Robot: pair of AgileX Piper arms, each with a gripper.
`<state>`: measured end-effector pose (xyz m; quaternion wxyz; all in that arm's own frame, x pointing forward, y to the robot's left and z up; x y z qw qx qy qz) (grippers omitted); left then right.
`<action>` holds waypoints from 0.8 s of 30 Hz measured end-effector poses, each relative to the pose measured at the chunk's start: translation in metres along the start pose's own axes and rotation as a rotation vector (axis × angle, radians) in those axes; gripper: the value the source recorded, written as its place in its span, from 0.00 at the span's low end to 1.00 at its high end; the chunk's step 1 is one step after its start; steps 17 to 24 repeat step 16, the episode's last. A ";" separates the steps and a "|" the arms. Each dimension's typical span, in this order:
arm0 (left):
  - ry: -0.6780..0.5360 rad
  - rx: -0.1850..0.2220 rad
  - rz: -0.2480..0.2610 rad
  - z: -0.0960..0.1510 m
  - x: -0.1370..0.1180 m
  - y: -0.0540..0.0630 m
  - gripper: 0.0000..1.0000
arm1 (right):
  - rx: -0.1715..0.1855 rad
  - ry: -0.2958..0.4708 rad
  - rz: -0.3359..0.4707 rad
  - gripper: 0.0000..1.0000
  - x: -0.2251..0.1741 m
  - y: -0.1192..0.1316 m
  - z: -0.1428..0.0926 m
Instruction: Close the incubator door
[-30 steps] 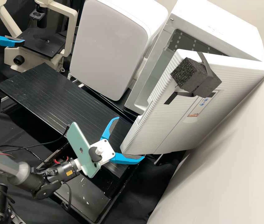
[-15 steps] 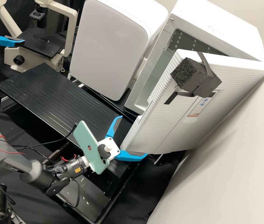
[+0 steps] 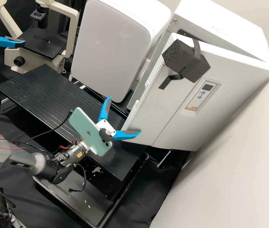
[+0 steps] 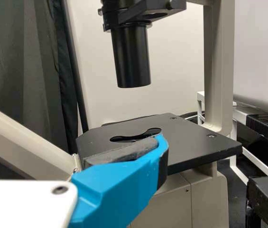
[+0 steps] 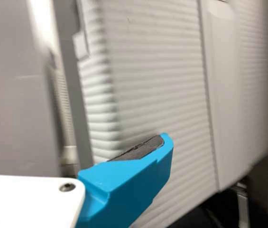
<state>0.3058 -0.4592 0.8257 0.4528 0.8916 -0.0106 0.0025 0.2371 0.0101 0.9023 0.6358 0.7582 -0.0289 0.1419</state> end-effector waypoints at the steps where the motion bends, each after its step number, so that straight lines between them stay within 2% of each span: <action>1: 0.000 0.000 0.000 0.000 0.000 0.000 1.00 | 0.002 0.008 -0.010 1.00 0.000 -0.002 -0.002; 6: 0.000 0.000 0.000 0.000 0.000 0.000 1.00 | -0.002 0.034 -0.003 1.00 -0.003 -0.005 -0.008; 9: 0.000 0.000 0.000 0.000 0.000 0.000 1.00 | -0.024 0.004 0.038 1.00 -0.012 -0.011 -0.009; 12: 0.000 0.000 0.000 0.000 0.000 0.000 1.00 | -0.017 -0.022 0.048 1.00 -0.027 -0.018 -0.010; 16: 0.000 0.000 0.000 0.000 0.000 0.000 1.00 | -0.006 -0.036 0.019 1.00 -0.047 -0.028 -0.012; 24: 0.000 0.000 0.000 0.000 0.000 0.000 1.00 | -0.006 -0.036 0.019 1.00 -0.047 -0.028 -0.012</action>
